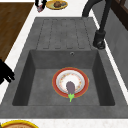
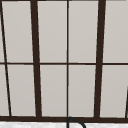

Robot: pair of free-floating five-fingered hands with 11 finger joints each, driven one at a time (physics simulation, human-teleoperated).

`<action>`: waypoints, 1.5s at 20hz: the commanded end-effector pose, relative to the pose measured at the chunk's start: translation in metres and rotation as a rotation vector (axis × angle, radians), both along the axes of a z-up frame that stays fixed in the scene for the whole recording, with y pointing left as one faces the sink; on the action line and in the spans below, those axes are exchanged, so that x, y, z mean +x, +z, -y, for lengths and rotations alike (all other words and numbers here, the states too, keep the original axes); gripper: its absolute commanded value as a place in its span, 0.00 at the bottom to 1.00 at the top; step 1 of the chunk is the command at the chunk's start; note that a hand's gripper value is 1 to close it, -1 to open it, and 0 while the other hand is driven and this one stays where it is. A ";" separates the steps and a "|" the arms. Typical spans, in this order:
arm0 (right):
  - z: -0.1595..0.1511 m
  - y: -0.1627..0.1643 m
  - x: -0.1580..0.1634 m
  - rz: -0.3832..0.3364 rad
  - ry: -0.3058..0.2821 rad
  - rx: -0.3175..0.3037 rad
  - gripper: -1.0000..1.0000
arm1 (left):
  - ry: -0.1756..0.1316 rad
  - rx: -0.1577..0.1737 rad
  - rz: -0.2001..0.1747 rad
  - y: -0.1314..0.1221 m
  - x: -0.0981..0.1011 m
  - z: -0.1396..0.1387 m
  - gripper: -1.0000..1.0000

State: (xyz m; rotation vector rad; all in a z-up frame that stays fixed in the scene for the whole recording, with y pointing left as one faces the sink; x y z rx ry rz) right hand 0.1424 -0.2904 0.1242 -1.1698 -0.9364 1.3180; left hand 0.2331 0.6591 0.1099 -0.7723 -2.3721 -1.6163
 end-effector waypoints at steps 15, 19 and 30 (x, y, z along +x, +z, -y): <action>0.000 0.000 0.000 0.000 0.000 0.000 0.50 | -0.057 -0.118 0.168 0.067 -0.034 0.004 0.00; 0.000 0.000 0.000 0.000 0.000 0.000 0.50 | -0.067 -0.091 0.163 0.099 -0.048 0.002 0.00; 0.000 0.000 0.000 0.000 0.000 0.000 0.50 | 0.030 -0.007 0.094 0.128 -0.055 -0.008 0.00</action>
